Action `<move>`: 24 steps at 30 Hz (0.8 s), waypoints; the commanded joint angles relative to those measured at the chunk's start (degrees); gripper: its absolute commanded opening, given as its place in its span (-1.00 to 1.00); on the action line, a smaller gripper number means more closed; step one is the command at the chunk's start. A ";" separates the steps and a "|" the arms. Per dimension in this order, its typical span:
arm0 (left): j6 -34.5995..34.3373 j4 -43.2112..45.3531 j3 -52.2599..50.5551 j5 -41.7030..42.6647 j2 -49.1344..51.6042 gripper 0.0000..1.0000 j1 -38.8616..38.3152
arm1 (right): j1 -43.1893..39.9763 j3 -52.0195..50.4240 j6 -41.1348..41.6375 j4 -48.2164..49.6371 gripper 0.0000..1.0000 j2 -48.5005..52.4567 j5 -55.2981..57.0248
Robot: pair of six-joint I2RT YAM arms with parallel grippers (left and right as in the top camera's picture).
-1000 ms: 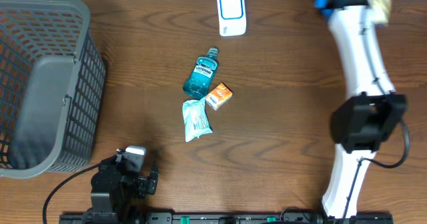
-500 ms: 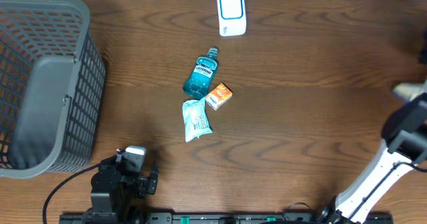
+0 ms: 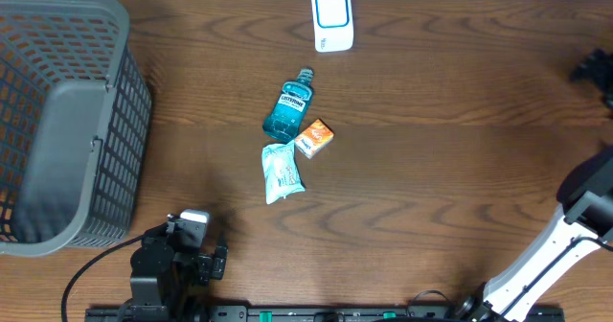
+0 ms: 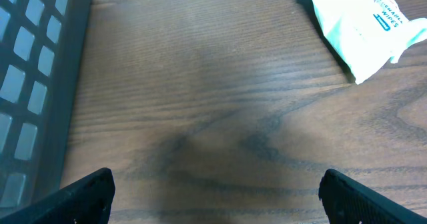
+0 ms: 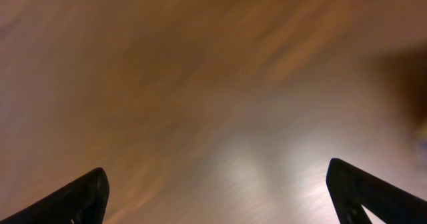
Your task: Scan the item barcode
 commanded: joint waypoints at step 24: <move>-0.11 -1.90 -0.68 0.33 -0.17 0.96 0.20 | 55.89 0.37 6.86 -8.46 0.38 -1.62 2.69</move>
